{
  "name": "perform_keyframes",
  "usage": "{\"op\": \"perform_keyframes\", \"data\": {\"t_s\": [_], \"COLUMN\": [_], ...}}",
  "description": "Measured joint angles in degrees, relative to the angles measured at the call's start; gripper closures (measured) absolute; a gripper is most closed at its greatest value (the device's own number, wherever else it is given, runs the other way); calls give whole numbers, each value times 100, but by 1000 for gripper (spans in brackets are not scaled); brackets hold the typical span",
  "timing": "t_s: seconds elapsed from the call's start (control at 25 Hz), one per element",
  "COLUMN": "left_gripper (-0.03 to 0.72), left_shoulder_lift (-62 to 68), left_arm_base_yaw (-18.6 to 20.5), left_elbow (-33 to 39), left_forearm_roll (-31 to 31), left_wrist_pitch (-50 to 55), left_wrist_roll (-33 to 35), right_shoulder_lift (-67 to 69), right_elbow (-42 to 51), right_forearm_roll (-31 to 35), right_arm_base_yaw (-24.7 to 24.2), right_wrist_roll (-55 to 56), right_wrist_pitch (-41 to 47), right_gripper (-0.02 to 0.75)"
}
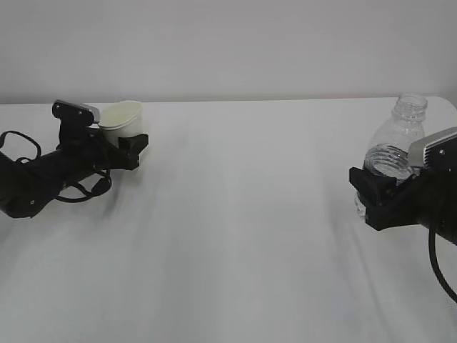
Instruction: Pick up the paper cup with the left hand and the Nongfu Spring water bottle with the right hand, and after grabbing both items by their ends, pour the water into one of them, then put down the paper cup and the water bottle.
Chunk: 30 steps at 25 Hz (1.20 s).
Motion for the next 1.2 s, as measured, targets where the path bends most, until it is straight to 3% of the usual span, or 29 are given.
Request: {"op": "perform_keyframes", "data": {"t_s": [0.28, 0.44, 0.8, 1.2], "left_gripper": [232, 232, 232, 233], "left_shoulder_lift": [-326, -406, -741, -1001], "left_arm_base_yaw": [0, 0, 0, 0], "left_elbow": [389, 763, 1378, 1599], "left_forearm_roll": [137, 190, 787, 2099], "left_wrist_pitch": [26, -547, -993, -1000], "left_wrist_roll": [-87, -100, -100, -636], "right_shoulder_lift": [0, 0, 0, 0], "right_elbow": [0, 0, 0, 0], "right_forearm_roll": [51, 60, 63, -59], "right_arm_base_yaw": [0, 0, 0, 0], "right_wrist_roll": [0, 0, 0, 0], "right_wrist_pitch": [15, 23, 43, 208], "right_gripper": [262, 262, 262, 262]}}
